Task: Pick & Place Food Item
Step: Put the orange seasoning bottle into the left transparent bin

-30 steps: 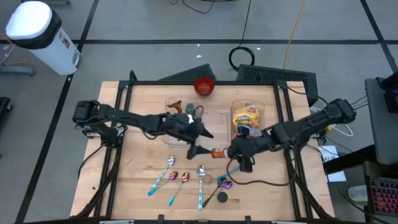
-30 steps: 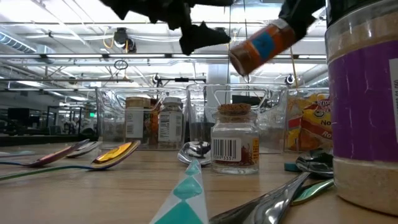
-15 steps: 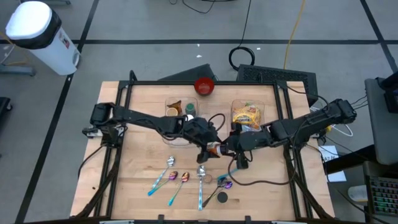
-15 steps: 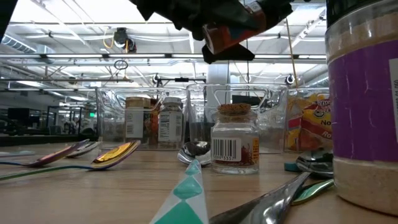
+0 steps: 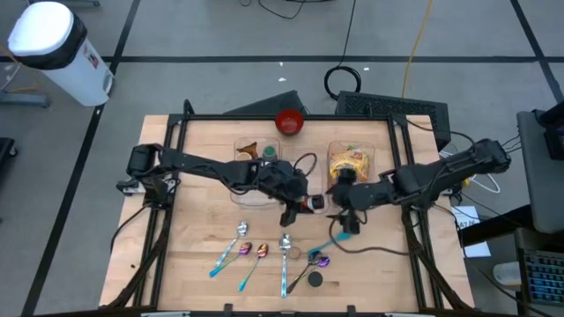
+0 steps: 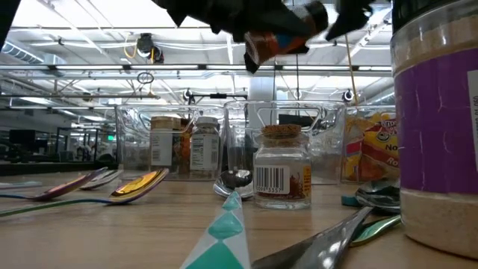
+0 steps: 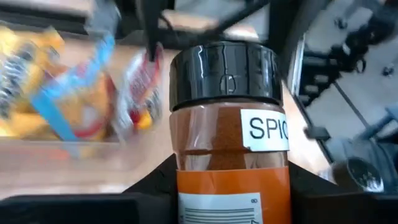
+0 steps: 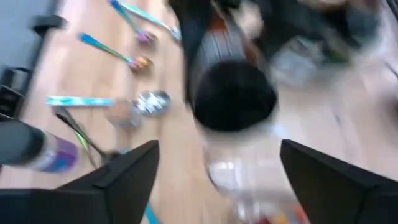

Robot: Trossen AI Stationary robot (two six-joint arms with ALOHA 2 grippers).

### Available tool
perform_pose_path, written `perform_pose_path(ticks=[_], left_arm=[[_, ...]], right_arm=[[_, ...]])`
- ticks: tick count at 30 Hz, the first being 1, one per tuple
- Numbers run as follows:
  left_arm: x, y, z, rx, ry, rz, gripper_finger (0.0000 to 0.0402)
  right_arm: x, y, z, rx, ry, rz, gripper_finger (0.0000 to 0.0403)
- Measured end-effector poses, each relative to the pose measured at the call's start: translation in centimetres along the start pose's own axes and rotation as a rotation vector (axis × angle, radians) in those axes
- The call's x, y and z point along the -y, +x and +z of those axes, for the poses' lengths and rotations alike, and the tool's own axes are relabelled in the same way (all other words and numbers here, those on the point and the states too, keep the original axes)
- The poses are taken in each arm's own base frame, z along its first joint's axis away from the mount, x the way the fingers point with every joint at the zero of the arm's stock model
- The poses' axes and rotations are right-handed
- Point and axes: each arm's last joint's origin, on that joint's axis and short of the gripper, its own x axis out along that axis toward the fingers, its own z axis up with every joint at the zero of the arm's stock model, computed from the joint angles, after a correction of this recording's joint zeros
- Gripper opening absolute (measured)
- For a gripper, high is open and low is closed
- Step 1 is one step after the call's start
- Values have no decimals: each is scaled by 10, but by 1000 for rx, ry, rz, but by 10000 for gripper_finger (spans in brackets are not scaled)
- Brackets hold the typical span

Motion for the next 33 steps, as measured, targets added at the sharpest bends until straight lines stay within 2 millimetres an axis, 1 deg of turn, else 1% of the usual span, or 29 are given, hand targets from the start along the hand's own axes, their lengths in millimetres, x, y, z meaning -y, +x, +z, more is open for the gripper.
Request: perform_pose_path(ticks=[2,3,5,7,9,13,16,20,24,28,33], left_arm=[[1,-5,6,80,39,20,140],[0,-7,6,109,56,31,140],[-2,-9,2,176,90,33,140],[-7,-9,-7,262,113,21,140],[-12,-12,-14,367,125,-5,140],[-14,-23,-23,597,168,-42,140],[-12,-29,-30,686,167,-82,140],[-7,-30,-29,714,164,-102,140],[-4,-26,-33,675,145,-76,140],[-2,-24,-35,666,145,-41,140],[-1,-25,-33,690,160,-24,140]], right_arm=[[4,-10,-7,-27,52,-64,353],[5,-13,-11,-24,69,-98,359],[5,-18,-23,-2,83,-156,365],[4,-19,-35,26,91,-179,365],[4,-18,-46,81,110,-188,362],[4,-7,-61,272,120,-206,353],[5,4,-69,421,81,-188,350],[12,13,-74,654,55,-199,350],[21,21,-85,864,123,-202,350],[25,31,-96,937,159,-105,350],[23,47,-95,922,206,-25,350]])
